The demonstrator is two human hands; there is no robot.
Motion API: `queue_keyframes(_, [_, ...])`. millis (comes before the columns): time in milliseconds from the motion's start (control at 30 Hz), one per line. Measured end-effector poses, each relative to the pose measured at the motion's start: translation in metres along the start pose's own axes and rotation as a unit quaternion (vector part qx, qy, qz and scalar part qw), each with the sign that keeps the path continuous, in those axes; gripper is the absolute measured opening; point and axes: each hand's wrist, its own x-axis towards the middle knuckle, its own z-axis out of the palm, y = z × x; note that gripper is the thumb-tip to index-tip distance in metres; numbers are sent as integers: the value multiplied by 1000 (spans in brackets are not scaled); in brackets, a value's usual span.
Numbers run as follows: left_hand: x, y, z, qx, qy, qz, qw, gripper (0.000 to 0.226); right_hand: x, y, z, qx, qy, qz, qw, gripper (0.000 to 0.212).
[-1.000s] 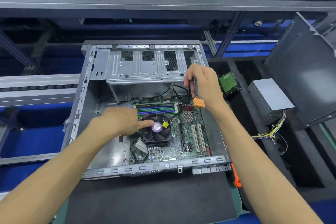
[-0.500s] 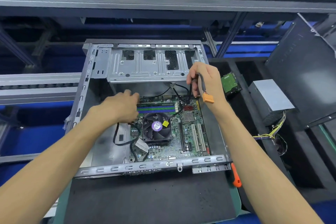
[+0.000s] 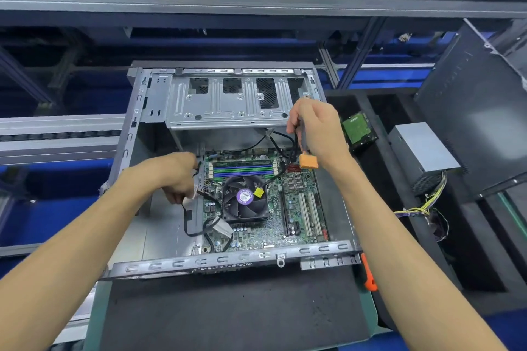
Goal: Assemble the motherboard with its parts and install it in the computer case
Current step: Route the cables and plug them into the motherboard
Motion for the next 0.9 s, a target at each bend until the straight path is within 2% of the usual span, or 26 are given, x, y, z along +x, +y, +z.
queue_keyframes(167, [-22,-2,-14,121,112,59,985,46,-5,-3,6,-65,-119,10,991,36])
queue_keyframes(267, [-38,-2,-21,118,196,79,970,26,-11,-4,15,-103,-200,22,974,36])
queue_keyframes(333, [-44,-1,-23,112,223,102,963,19,-17,-3,19,-118,-253,26,960,35])
queue_keyframes(433, [-50,-1,-23,16,186,176,967,18,-24,-3,24,-137,-278,11,951,26])
queue_keyframes(533, [-58,1,-23,-111,169,242,949,13,-23,-6,27,-113,-233,-7,966,18])
queue_keyframes(667, [-61,11,-22,-213,173,284,919,7,-23,-12,26,63,-269,58,959,25])
queue_keyframes(767, [-62,18,-22,-333,94,300,889,9,-25,-16,23,203,-275,54,938,24])
queue_keyframes(833, [-62,18,-26,-410,41,312,856,10,-24,-21,21,254,-265,31,930,21])
queue_keyframes(900, [-61,18,-29,-431,25,324,842,8,-24,-26,20,280,-261,19,923,17])
